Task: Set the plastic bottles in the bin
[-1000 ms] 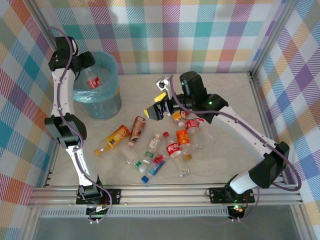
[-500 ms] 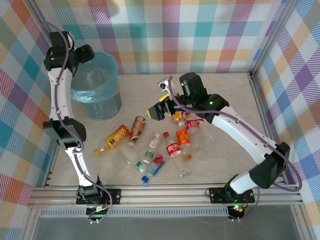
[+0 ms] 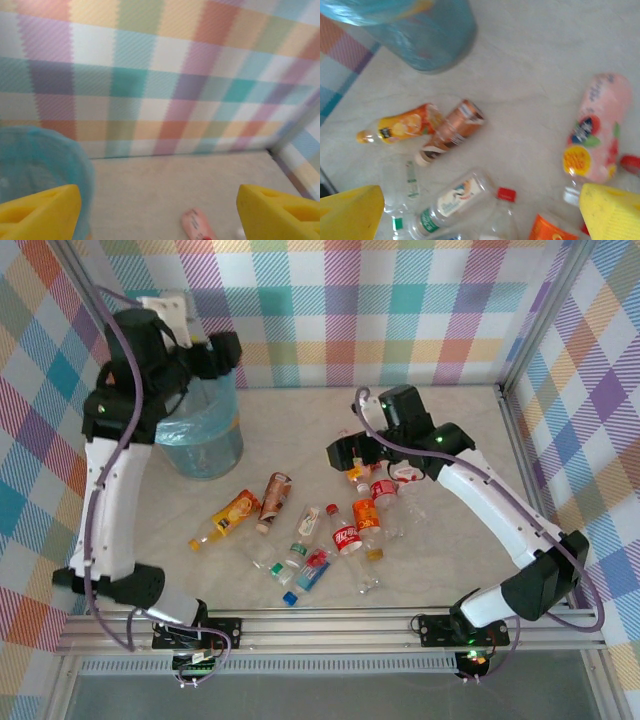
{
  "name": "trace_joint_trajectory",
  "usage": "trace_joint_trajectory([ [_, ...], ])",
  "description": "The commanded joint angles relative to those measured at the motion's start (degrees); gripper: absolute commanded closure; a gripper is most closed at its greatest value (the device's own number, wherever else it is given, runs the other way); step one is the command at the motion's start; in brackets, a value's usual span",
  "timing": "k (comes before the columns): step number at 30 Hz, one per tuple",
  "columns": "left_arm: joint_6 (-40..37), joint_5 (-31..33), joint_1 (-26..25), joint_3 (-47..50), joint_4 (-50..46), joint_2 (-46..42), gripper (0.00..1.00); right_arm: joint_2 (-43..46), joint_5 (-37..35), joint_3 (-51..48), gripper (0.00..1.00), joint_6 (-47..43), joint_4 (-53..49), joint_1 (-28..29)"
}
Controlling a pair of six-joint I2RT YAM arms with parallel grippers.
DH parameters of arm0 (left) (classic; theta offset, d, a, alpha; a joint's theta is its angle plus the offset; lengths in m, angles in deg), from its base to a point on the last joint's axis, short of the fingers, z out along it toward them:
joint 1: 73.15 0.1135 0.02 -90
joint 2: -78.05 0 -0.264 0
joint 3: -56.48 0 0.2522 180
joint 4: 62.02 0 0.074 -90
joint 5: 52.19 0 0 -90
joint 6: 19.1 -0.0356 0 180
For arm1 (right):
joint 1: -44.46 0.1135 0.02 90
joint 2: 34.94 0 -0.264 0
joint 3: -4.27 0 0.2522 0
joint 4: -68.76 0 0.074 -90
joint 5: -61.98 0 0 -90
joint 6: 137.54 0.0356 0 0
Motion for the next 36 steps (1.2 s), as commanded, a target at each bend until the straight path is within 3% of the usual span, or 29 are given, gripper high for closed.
trace_joint_trajectory([
  [1,-1.54,1.10,-5.06,10.86,3.54,-2.67,0.19,1.56,-1.52,-3.76,0.03,2.20,-4.67,-2.21],
  [7,-1.92,-0.42,-15.05,26.04,8.25,-7.37,0.19,-1.22,-2.61,-6.70,0.10,0.68,-4.61,-4.65],
  [11,3.88,-5.71,-18.82,37.05,14.62,-8.40,0.19,-8.04,-3.97,-4.19,0.11,-0.43,-1.02,-4.73],
  [14,7.53,-5.80,-21.06,43.71,18.06,-8.83,0.18,-15.00,-4.97,-0.23,0.13,-1.93,1.32,-4.93],
  [24,16.50,9.29,-21.62,53.19,22.00,-13.35,0.14,-34.83,-7.83,14.25,0.12,-5.33,0.67,-6.98],
  [36,17.94,11.91,-21.63,54.17,22.08,-14.19,0.13,-46.19,-6.40,23.95,0.15,-6.16,-2.11,-7.11],
])
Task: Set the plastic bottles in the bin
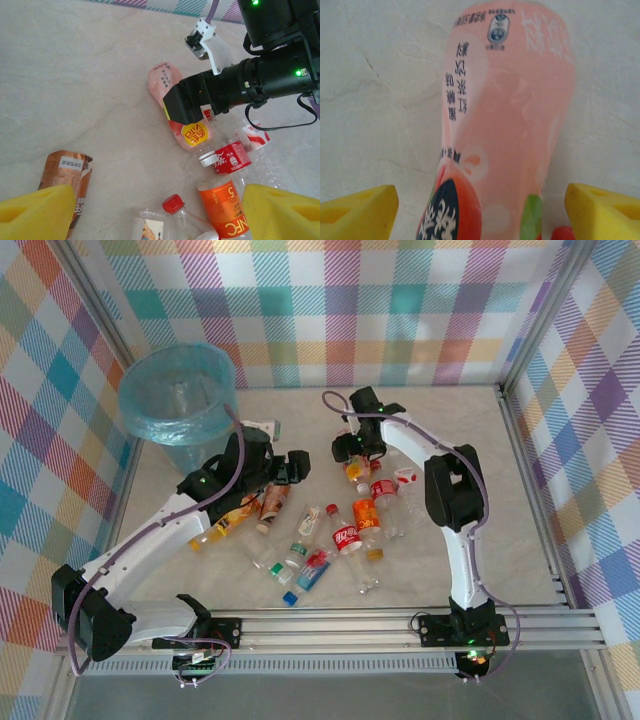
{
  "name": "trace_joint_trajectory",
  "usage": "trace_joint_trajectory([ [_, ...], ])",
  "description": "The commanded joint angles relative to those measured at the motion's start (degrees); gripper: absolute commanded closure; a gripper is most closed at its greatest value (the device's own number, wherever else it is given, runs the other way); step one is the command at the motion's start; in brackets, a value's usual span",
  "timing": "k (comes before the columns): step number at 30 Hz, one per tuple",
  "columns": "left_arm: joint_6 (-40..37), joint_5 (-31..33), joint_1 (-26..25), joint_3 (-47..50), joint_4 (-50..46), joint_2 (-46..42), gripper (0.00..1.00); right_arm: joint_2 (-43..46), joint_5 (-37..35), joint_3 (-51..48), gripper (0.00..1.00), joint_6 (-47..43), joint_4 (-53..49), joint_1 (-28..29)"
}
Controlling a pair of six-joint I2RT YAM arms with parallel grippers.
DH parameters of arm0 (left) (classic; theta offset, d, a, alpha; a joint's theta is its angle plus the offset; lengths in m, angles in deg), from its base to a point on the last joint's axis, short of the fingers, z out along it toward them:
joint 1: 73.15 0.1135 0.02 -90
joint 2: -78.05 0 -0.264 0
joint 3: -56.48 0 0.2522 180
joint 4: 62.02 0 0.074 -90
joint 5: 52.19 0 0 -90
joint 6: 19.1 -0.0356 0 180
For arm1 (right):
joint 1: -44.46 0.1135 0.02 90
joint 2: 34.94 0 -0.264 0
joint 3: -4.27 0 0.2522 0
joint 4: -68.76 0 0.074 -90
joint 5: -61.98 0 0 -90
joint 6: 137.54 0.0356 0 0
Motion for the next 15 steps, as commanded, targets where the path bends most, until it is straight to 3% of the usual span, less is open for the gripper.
trace_joint_trajectory([
  [1,1.13,1.60,-0.31,0.51,0.99,-0.57,0.13,-2.49,1.67,3.27,0.15,-0.74,-2.20,0.03],
  [7,1.33,2.09,-0.31,0.98,0.25,-1.25,0.13,-5.16,2.70,5.99,0.20,-1.00,-2.93,0.04],
  [15,0.75,4.31,-0.27,0.71,-1.67,-1.75,0.13,-5.98,4.56,7.74,0.35,-2.19,-3.55,0.04],
])
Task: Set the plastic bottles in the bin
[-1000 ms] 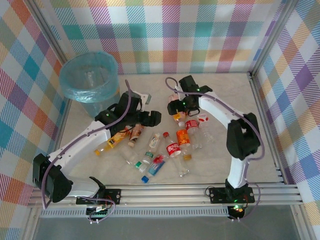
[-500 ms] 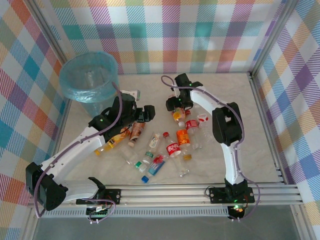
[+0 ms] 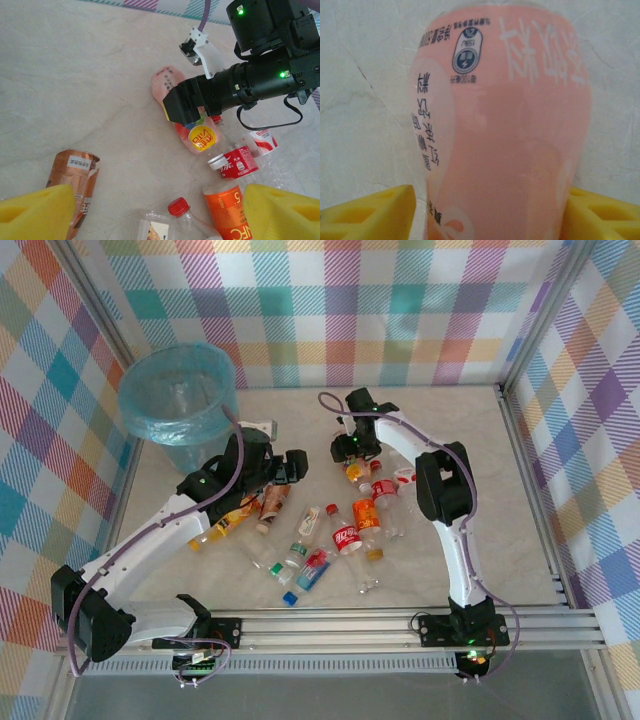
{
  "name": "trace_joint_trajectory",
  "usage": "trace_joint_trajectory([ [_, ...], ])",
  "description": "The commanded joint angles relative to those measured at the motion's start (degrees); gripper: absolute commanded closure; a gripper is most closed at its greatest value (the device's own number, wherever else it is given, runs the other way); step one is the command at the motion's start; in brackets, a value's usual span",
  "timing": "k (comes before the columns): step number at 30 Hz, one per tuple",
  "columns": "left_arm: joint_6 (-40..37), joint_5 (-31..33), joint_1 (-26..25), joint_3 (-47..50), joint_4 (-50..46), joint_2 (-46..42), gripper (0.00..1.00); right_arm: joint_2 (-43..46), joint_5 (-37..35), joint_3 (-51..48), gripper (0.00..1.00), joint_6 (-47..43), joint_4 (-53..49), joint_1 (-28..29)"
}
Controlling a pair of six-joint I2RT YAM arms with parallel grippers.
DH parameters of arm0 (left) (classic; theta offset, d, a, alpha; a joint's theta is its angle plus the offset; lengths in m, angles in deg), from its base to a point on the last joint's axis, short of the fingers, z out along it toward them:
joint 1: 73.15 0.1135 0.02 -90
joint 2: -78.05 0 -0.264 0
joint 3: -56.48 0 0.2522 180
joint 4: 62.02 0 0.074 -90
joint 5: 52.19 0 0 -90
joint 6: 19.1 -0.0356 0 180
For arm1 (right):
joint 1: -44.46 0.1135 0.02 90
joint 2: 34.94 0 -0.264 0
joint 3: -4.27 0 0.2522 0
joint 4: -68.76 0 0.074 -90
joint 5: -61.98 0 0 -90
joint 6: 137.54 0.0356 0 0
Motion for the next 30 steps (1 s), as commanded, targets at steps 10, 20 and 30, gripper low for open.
trace_joint_trajectory([
  [10,-1.90,6.12,0.76,-2.94,-3.05,-3.65,0.10,8.00,6.77,1.60,0.41,-1.23,1.04,0.04],
  [20,-3.35,0.26,3.85,-10.85,-0.87,-1.39,0.01,26.24,17.66,-10.63,0.44,0.91,14.71,0.04],
  [30,-0.21,-14.50,4.72,-13.66,5.95,4.10,0.00,37.26,37.80,-24.76,0.47,7.93,30.51,1.07],
])
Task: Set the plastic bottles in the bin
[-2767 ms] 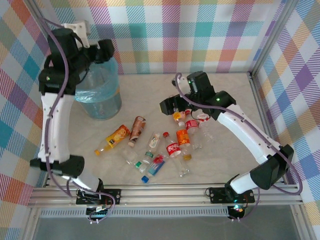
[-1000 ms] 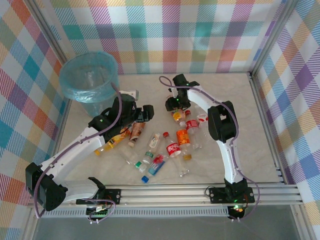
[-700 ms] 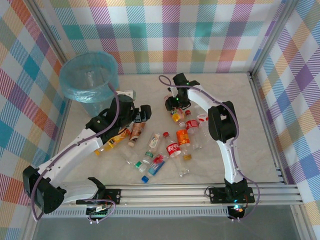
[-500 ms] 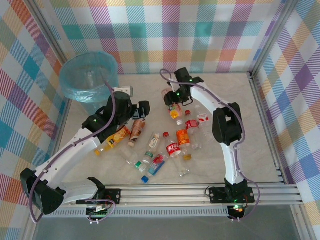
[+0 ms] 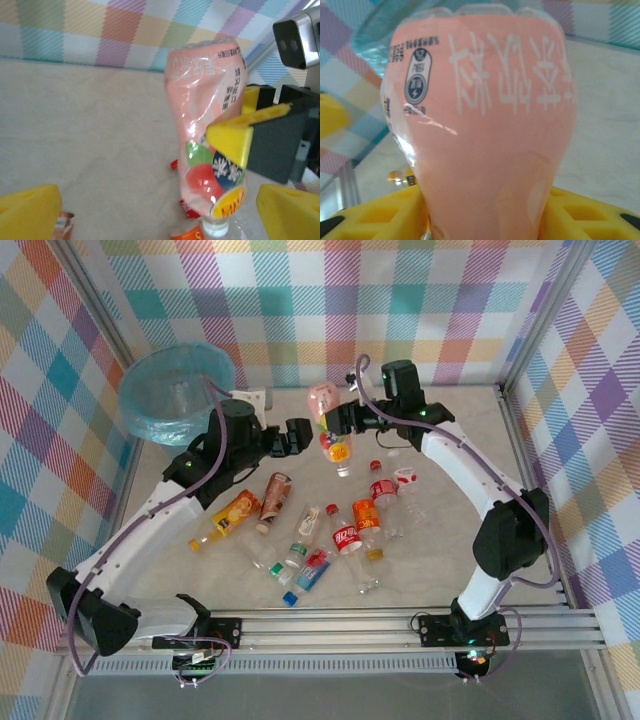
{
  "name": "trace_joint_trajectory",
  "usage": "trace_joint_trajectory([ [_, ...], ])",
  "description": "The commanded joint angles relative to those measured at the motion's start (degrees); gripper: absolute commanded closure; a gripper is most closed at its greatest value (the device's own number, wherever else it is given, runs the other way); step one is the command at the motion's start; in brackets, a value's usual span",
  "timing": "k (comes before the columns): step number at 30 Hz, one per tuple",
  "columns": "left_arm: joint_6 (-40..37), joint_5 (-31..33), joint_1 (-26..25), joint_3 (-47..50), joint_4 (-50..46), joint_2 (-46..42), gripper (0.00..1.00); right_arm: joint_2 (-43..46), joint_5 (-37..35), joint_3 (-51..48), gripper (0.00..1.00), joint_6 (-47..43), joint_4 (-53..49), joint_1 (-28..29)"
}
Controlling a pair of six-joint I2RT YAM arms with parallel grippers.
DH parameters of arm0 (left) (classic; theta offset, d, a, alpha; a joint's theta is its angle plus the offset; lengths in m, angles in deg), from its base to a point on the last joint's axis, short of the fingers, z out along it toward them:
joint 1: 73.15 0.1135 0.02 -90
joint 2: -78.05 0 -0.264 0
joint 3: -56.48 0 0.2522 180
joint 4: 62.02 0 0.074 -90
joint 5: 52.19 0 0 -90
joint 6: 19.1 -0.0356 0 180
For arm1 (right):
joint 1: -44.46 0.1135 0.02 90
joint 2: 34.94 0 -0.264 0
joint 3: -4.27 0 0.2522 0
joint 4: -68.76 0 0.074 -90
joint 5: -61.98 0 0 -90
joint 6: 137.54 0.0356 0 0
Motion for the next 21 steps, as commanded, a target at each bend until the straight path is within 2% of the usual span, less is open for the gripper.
trace_joint_trajectory([
  [1,2.24,-7.48,0.81,-2.50,4.07,1.28,0.00,2.40,8.88,-3.71,0.46,3.07,7.07,0.99],
  [4,3.18,-9.02,0.89,-2.52,4.86,1.56,0.00,4.00,11.55,-6.08,0.46,2.49,8.00,2.28],
  [14,7.78,-10.14,1.51,-2.39,4.67,4.31,0.00,8.74,12.49,-14.02,0.46,3.39,14.71,5.66],
  [21,9.00,-11.54,1.51,-0.99,4.86,3.17,0.11,10.70,13.41,-16.93,0.46,4.18,19.39,6.04],
])
